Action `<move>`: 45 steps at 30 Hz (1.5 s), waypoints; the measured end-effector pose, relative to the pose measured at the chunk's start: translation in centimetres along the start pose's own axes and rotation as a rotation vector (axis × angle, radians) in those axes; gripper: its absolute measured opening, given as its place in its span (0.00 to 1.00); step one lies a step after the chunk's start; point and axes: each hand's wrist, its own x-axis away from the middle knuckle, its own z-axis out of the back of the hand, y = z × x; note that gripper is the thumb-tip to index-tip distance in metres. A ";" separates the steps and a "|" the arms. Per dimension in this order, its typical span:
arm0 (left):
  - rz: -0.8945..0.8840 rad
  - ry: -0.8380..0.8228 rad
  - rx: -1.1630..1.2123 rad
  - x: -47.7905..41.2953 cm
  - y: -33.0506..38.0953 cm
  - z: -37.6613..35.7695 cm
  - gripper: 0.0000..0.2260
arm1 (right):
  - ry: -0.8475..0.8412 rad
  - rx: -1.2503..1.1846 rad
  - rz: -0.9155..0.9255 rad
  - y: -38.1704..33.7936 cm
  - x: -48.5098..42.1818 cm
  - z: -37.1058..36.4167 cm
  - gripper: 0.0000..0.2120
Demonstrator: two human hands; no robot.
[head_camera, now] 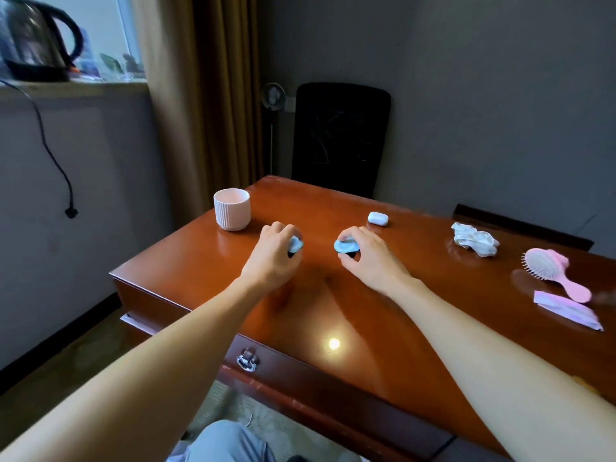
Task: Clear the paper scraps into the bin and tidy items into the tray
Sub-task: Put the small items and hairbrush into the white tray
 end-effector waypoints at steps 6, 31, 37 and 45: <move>-0.062 -0.029 -0.007 0.1 6.3 -1.2 0.08 | 0.030 0.007 -0.037 2.3 2.8 4.4 0.11; -0.323 -0.149 -0.027 -5.1 29.3 -12.6 0.07 | 0.081 0.244 -0.270 17.5 12.6 21.8 0.11; -0.340 -0.235 0.063 -6.8 34.4 -16.3 0.07 | 0.103 0.269 -0.348 21.7 14.0 25.4 0.10; -0.389 -0.348 0.132 -8.8 40.2 -22.3 0.07 | 0.123 0.204 -0.430 29.0 16.6 29.2 0.08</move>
